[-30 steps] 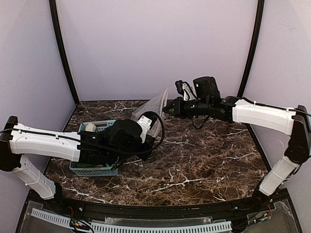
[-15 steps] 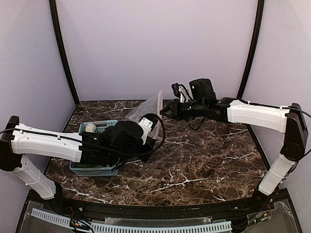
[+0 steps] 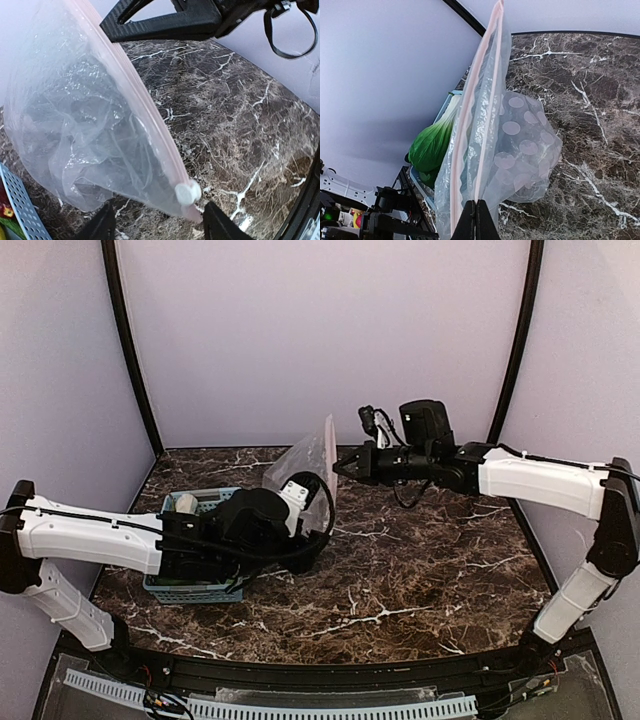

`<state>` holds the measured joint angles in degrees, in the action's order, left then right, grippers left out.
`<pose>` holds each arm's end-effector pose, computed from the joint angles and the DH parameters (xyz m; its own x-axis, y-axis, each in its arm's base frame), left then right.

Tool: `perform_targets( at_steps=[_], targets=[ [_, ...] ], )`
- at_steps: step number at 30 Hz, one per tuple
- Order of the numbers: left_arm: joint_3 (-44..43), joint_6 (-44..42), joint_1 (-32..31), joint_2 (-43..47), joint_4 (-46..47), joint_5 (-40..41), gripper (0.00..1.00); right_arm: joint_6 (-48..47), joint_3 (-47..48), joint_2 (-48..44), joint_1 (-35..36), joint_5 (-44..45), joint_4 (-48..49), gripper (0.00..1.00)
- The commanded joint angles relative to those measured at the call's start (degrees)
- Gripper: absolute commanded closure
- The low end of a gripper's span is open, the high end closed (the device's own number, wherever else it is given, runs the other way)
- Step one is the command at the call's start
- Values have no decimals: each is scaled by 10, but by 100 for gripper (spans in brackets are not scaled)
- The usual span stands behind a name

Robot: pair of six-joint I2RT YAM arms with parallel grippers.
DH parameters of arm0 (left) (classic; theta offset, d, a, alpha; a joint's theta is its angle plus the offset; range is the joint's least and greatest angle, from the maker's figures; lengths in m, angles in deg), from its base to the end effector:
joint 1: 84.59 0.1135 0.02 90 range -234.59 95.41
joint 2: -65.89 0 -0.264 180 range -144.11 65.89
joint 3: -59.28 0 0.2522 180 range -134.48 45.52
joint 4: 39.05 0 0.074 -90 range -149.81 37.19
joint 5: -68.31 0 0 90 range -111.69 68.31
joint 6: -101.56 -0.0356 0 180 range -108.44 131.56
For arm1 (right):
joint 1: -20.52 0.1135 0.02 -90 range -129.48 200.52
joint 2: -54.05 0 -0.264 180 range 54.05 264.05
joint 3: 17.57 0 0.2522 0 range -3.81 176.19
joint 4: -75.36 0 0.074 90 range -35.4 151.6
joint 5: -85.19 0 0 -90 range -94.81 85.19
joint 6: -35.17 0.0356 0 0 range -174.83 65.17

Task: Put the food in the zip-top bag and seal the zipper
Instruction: Pass from the left arm to the right, then open the zipper food storage bag at the center of the board.

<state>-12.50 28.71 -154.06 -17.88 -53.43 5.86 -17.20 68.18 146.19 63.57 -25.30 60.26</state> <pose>0.1321 -0.3057 0.2767 -0.3508 0.1913 -0.9167 0.6086 0.7906 -0.0679 0.2695 0.2688 0.3099 -0.7478 0.0841 -0.6586 -0.5315 0.5187 0.6697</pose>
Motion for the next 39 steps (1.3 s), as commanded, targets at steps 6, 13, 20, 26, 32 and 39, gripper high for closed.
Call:
perform_targets(
  at_steps=[6,13,20,26,32,39],
  targets=[
    [-12,56,-3,110,-8,-86,24,-75,-7,-131,5,104,-69,100],
    [-43,70,-3,106,4,-136,19,-113,-8,-156,11,134,-134,100],
    [-37,102,7,65,57,-157,24,-94,-79,-148,22,65,-94,100],
    [4,157,43,52,96,-188,31,-76,-117,-148,24,32,-53,100],
    [21,182,66,39,141,-224,32,-72,-123,-136,26,7,-33,100],
    [17,200,82,17,148,-229,31,-76,-125,-120,31,-18,-16,100]
  ],
)
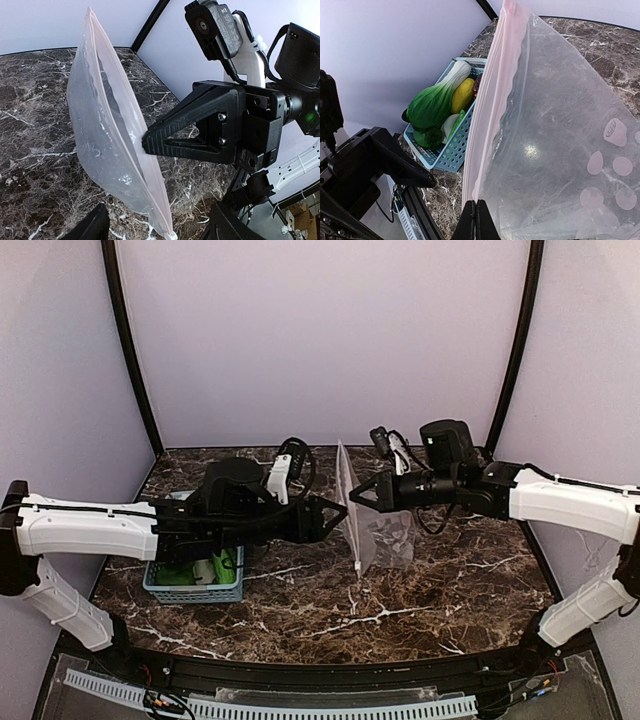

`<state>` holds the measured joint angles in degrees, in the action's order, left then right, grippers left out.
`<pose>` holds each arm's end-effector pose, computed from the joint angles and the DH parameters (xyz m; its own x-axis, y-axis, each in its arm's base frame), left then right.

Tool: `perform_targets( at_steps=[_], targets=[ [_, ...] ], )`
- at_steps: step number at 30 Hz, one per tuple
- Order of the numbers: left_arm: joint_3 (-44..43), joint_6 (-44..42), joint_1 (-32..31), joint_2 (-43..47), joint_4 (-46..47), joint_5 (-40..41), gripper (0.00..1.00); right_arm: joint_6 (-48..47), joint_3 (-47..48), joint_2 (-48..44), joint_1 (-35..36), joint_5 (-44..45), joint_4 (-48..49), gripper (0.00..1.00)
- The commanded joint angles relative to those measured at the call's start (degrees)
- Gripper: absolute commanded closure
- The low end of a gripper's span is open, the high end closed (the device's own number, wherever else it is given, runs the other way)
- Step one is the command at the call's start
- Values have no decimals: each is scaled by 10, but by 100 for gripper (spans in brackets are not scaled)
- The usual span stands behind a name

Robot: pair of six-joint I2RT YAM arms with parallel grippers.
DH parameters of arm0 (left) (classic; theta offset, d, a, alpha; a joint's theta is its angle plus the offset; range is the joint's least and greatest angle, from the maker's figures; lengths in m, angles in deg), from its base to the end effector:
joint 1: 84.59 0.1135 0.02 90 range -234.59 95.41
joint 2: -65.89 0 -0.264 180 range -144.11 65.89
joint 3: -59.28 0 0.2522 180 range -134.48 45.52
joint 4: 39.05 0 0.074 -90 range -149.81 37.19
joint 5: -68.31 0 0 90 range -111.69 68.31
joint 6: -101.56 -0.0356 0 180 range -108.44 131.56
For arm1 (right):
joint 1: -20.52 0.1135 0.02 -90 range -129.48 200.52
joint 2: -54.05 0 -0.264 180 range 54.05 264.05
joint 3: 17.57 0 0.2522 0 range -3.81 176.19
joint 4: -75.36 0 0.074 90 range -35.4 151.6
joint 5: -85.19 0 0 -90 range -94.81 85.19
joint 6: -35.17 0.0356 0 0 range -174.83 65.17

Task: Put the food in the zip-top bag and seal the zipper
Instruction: Open the zipper food storage bag at the center of the board.

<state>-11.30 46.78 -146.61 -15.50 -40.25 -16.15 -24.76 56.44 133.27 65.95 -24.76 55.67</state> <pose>0.1603 -0.2944 0.3045 -0.5611 -0.1673 -0.8106 0.6256 0.5556 -0.5477 0.2154 0.2360 0.3047 -0.7001 -0.0395 -0.7130 -0.6194 0.5304 0.5788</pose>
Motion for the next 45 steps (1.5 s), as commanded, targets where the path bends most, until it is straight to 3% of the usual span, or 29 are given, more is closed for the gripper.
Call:
perform_targets(
  at_steps=[1,4,7,15,27,31,37,45],
  targets=[
    [3,21,9,-10,12,-7,31,-1,-8,11,8,-25,30,100],
    [5,36,16,-15,10,-1,32,-4,-7,15,9,-32,30,100],
    [16,48,25,-16,16,1,44,-5,-8,17,10,-39,33,100],
    [13,60,40,-37,34,-12,57,-15,-6,26,20,-49,35,100],
    [7,67,50,-68,46,-28,62,-31,1,40,30,-53,25,100],
    [6,70,51,-72,30,-21,78,-27,3,35,32,-23,15,100],
    [19,66,51,-64,-34,21,92,-38,11,8,38,78,-39,100],
    [39,70,52,-55,-103,90,96,-38,26,-23,39,96,-83,100]
  ],
)
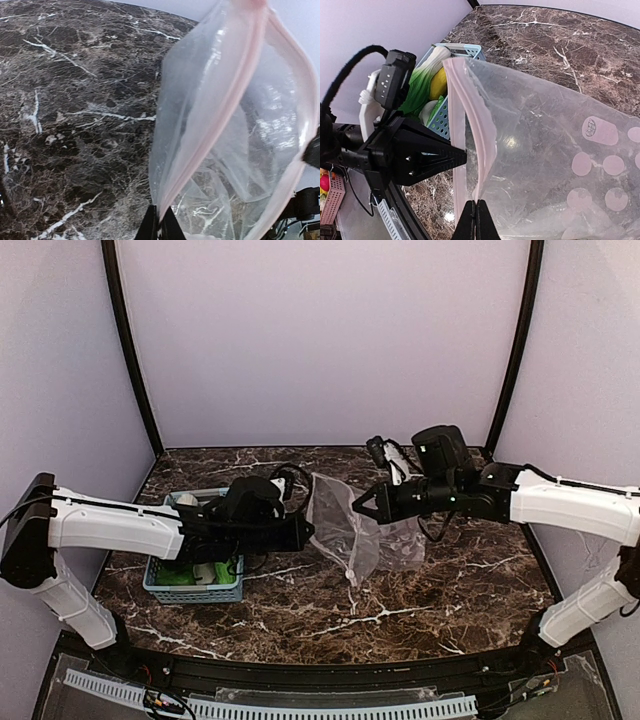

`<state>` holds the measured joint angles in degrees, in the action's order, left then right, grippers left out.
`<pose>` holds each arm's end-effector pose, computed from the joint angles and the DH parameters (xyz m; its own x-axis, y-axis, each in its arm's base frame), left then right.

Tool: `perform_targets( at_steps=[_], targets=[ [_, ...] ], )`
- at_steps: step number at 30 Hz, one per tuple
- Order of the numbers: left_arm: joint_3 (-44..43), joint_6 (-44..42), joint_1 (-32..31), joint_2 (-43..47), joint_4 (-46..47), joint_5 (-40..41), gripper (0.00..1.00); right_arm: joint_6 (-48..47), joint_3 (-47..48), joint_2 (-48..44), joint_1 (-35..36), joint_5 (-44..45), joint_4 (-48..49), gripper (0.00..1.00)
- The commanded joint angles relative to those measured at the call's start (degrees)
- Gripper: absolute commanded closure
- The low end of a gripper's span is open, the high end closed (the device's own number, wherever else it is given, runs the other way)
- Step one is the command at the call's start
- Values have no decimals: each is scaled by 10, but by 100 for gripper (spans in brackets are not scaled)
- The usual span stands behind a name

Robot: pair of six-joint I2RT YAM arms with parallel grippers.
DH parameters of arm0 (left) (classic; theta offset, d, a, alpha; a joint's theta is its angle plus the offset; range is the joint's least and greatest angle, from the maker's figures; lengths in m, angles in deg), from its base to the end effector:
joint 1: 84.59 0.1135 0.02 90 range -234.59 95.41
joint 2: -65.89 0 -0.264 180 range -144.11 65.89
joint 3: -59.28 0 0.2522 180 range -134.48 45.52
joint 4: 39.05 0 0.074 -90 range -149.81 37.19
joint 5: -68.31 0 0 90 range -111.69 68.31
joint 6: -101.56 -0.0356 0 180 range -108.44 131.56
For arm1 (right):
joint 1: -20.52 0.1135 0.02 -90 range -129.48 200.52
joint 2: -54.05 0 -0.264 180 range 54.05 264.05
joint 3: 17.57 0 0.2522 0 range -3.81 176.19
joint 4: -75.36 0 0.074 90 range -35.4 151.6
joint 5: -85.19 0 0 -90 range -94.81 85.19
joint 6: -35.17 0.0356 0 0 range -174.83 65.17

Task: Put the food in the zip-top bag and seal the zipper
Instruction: Open the zipper food storage bag at the center of the board.

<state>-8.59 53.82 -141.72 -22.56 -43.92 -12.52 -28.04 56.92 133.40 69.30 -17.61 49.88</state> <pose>0.1934 -0.2888 0.2418 -0.6777 -0.1745 -0.7143 0.3990 0.7287 -0.5566 0.2025 0.2431 0.2967 -0.6845 -0.1144 -0.7200 -0.6172 0.6165 0.4889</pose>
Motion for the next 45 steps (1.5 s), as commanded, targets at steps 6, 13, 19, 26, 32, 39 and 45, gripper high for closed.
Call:
perform_targets(
  at_steps=[6,13,19,26,32,39,45],
  targets=[
    [7,0,4,3,-115,83,97,0,23,-55,8,20,-52,100],
    [-6,0,4,-19,-112,77,97,11,10,-82,11,4,-56,100],
    [-16,-15,4,-27,-78,37,86,18,6,-77,11,13,-54,100],
    [-13,-21,4,17,-72,-14,33,20,6,-75,11,16,-49,100],
    [-9,-29,4,74,-145,-51,21,23,5,-66,11,35,-52,100],
    [-12,-37,8,138,-267,-22,9,21,5,-56,11,39,-52,100],
    [-27,-60,71,176,-343,-51,6,20,5,-49,11,38,-52,100]
  ],
)
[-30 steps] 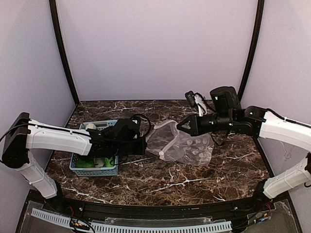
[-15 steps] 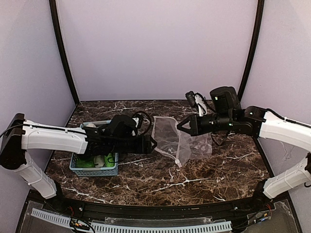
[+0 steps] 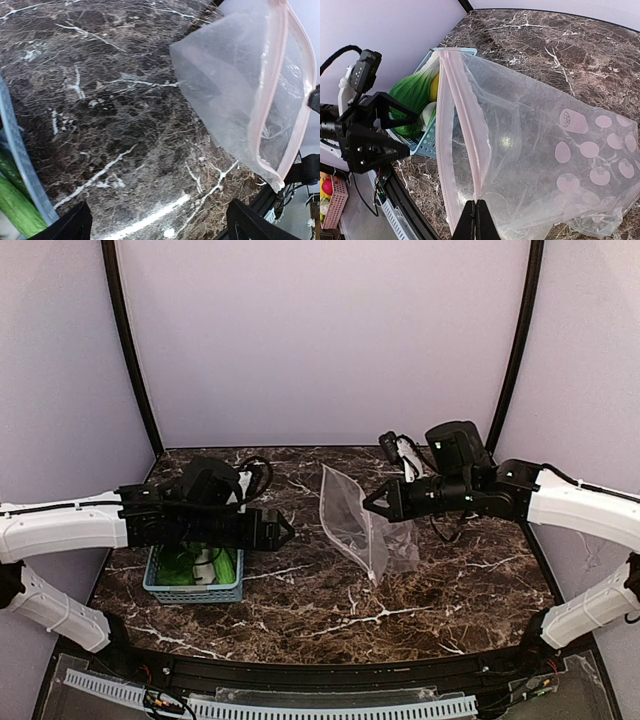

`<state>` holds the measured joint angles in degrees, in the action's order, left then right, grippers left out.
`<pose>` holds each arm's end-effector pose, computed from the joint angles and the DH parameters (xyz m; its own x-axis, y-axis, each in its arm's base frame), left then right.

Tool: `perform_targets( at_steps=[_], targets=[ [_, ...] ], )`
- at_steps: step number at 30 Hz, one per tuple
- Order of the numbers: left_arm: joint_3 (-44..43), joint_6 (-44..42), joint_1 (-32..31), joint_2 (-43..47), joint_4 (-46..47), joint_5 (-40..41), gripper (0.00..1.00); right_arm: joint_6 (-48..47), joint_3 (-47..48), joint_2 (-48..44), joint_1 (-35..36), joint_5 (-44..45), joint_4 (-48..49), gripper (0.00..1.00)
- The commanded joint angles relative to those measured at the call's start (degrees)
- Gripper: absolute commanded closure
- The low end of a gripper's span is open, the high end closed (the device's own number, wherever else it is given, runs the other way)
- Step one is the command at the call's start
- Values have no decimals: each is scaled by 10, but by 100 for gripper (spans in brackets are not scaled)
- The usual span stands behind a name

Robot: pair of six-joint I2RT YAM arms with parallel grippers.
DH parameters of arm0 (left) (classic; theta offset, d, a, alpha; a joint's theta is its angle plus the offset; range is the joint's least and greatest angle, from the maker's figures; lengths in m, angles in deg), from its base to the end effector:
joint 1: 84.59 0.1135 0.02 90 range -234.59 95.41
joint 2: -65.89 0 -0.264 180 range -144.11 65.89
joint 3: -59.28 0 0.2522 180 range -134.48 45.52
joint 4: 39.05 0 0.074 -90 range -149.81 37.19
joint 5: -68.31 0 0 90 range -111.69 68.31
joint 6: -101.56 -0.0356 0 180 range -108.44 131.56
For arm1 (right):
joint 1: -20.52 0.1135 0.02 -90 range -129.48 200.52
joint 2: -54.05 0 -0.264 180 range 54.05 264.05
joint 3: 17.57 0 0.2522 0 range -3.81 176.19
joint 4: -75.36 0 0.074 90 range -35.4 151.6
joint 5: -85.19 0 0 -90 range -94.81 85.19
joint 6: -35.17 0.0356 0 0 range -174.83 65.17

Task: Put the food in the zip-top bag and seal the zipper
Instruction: Open the zipper food storage bag at the center of the board, then pick up the fake vegetable from the bin.

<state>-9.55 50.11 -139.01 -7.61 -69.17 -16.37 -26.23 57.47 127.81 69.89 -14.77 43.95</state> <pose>0.1692 -0.2309 0.2836 -0.7367 -0.0367 -0.6752 0.3918 0.7907 -0.4704 0.1859 0.2261 0.3179 -0.6914 -0.0818 -0.7178 -0.5853 0.6458 0.4902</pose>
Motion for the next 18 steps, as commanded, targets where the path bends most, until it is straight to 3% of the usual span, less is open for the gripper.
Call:
perform_targets(
  at_steps=[1,10,18],
  targets=[
    [-29,-34,54,34,-120,-13,5,2,0,7,4,9,7,100],
    [-67,-105,224,69,-244,-12,1,3,3,14,5,4,7,100],
    [-15,-130,308,77,-214,12,1,2,4,20,5,-2,10,100]
  ],
)
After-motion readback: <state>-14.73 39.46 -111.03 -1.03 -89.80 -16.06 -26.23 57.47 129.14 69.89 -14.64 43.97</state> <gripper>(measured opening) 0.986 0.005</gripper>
